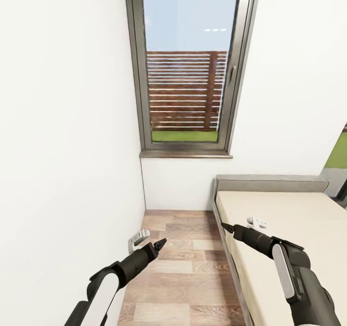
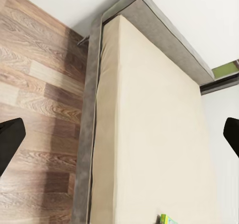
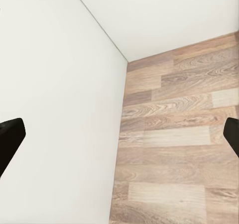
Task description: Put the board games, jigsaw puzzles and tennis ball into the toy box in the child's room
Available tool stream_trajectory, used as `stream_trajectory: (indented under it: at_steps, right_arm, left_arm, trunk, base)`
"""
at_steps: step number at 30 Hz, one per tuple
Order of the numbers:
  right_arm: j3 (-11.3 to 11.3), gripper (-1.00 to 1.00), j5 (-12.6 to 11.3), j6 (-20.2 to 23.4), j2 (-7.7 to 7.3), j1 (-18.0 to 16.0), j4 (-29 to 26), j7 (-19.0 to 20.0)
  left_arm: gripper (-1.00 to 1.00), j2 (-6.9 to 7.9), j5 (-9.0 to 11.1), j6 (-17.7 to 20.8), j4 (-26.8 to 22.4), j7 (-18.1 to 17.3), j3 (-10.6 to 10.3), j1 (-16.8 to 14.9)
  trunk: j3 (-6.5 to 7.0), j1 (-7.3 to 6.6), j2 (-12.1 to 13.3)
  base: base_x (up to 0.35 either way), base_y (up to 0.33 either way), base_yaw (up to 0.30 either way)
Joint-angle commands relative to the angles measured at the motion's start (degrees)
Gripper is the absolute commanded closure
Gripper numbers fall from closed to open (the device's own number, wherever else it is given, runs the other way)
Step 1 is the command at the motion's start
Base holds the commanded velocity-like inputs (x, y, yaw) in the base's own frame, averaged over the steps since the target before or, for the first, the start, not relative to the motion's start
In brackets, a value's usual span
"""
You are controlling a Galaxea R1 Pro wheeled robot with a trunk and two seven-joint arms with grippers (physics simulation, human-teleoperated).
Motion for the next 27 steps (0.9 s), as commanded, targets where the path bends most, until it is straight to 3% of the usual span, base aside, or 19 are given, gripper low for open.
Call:
stream_trajectory:
  at_steps: [1, 11, 27]
  right_arm:
    - [-0.1, -1.0, -0.2, 0.4, 0.01, -0.1, 0.0, 0.1]
    - [-0.1, -1.0, -0.2, 0.4, 0.01, -0.1, -0.1, 0.1]
    - [-0.1, -1.0, -0.4, 2.6, 0.01, -0.1, -0.6, 0.1]
  left_arm:
    - [-1.0, -0.01, 0.6, 0.2, -0.1, 0.5, 0.0, 0.0]
    - [-1.0, -0.11, -0.7, 0.1, -0.1, 0.5, -0.3, -0.1]
    - [-1.0, -0.14, -1.0, 0.1, -0.1, 0.5, -0.7, 0.0]
  trunk:
    - [-0.13, 0.07, -0.1]
    - [-0.13, 0.07, -0.1]
    - [-0.13, 0.07, -0.1]
  base:
    - [0.264, 0.0, 0.0]
    - [0.242, 0.0, 0.0]
    - [0.053, 0.0, -0.036]
